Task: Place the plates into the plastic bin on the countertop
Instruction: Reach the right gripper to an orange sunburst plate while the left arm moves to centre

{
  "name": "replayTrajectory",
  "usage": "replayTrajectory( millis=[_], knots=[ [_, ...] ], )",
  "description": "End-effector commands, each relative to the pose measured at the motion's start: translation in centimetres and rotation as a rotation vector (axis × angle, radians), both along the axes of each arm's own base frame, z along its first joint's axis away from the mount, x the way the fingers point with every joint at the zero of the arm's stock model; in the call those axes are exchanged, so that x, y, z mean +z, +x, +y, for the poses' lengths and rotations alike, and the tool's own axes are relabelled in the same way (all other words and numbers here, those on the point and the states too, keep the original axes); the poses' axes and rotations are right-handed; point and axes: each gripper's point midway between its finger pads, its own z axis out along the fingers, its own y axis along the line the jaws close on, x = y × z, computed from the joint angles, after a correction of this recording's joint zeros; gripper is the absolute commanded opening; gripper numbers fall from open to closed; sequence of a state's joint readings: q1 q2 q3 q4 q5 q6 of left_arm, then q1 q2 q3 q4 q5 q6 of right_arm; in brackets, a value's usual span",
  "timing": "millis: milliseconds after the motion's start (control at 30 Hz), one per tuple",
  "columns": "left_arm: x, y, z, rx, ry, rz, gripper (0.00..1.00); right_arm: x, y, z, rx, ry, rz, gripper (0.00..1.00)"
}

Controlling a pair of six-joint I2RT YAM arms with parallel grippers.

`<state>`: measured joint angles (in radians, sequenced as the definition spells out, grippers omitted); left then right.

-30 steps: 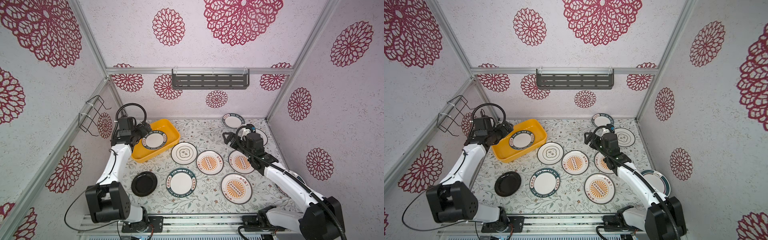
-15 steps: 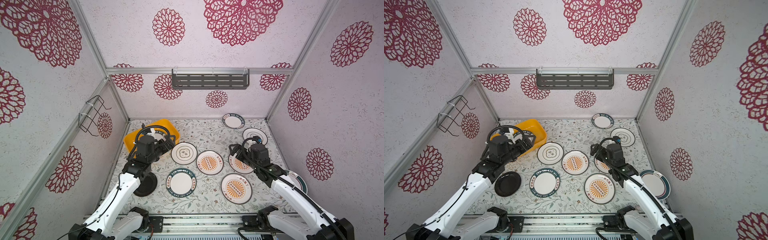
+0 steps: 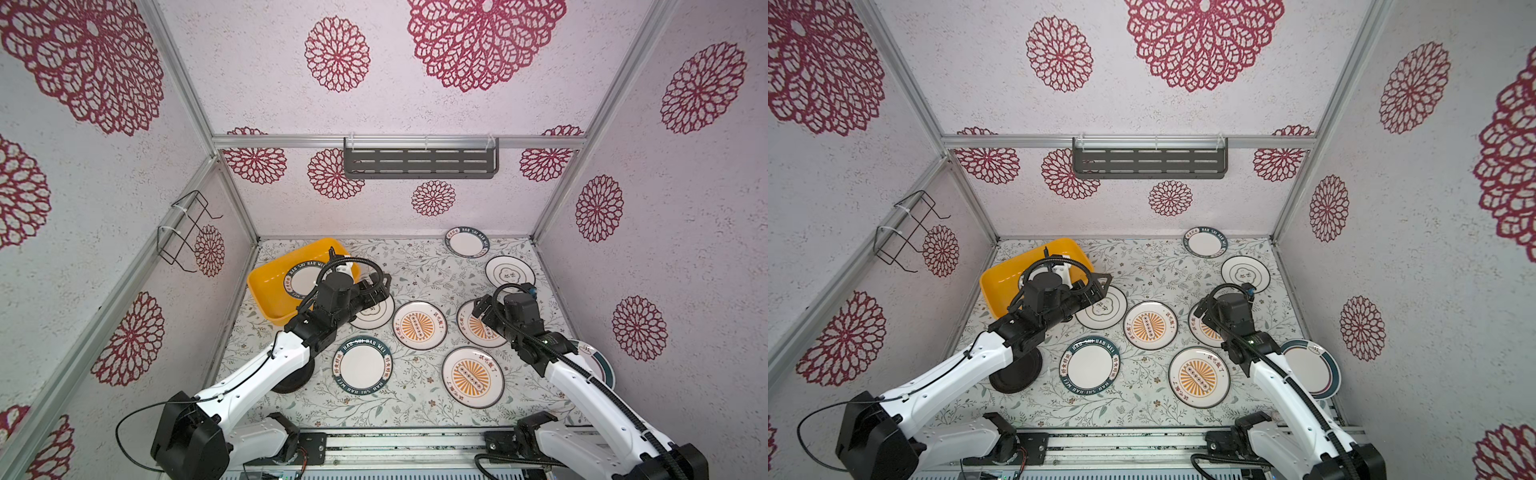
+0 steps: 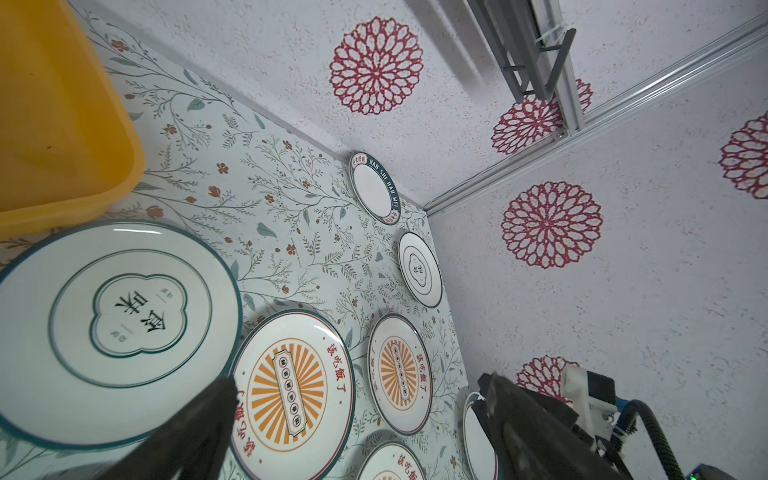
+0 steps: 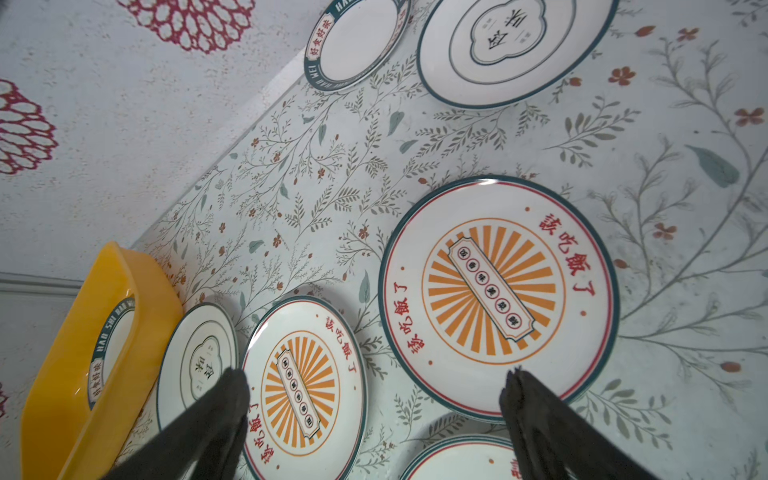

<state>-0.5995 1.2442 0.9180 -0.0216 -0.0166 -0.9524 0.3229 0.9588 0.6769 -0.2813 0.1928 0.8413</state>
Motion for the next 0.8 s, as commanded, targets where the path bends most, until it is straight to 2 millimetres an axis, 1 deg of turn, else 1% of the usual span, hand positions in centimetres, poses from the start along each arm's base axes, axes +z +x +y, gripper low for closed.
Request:
replayTrajectory(
  millis=[0, 67, 133, 200, 300, 400, 433, 500, 567, 600, 667, 767],
  knots=[
    [1.5, 0.8, -1.0, -0.03, -0.046, -0.022, 0.97, 1.0, 0.2, -2.0, -0.113, 0.02, -0.07, 0.99],
    [1.2, 1.0, -1.4, -0.047, -0.022, -0.002, 0.97, 0.8, 0.2, -2.8, -0.144, 0.026, -0.069, 0.99],
    [1.9, 1.2, -2.5, -0.104, -0.018, -0.033, 0.97, 0.4, 0.2, -3.5, -0.167, 0.026, -0.057, 0.99],
    [2.5, 1.4, -3.8, -0.169, -0.043, -0.084, 0.97, -0.4, 0.3, -4.0, -0.165, 0.016, -0.031, 0.99],
    [2.4, 2.0, -5.4, -0.258, -0.068, -0.105, 0.97, -1.5, 0.4, -4.4, -0.147, 0.03, -0.005, 0.99],
    [0.7, 2.5, -8.0, -0.389, -0.029, -0.075, 0.97, -3.1, 0.6, -4.8, -0.141, 0.081, 0.023, 0.99],
    [0.8, 2.4, -9.0, -0.445, -0.034, -0.068, 0.97, -3.8, 0.6, -4.8, -0.135, 0.103, 0.034, 0.99],
    [-0.3, 2.2, -10.9, -0.547, -0.053, -0.033, 0.97, -5.1, 0.6, -5.5, -0.148, 0.13, 0.062, 0.98],
    [-1.9, 2.2, -12.9, -0.632, -0.064, -0.007, 0.97, -6.5, 0.3, -5.9, -0.155, 0.153, 0.096, 0.96],
    [-2.3, 2.1, -13.6, -0.664, -0.067, 0.001, 0.97, -6.9, 0.3, -6.0, -0.156, 0.16, 0.103, 0.96],
    [-4.0, 2.2, -15.0, -0.714, -0.064, 0.025, 0.97, -7.6, 0.3, -6.2, -0.152, 0.174, 0.1, 0.95],
    [-5.8, 2.2, -16.7, -0.766, -0.068, 0.059, 0.97, -8.2, 0.5, -6.4, -0.144, 0.209, 0.079, 0.92]
  ],
)
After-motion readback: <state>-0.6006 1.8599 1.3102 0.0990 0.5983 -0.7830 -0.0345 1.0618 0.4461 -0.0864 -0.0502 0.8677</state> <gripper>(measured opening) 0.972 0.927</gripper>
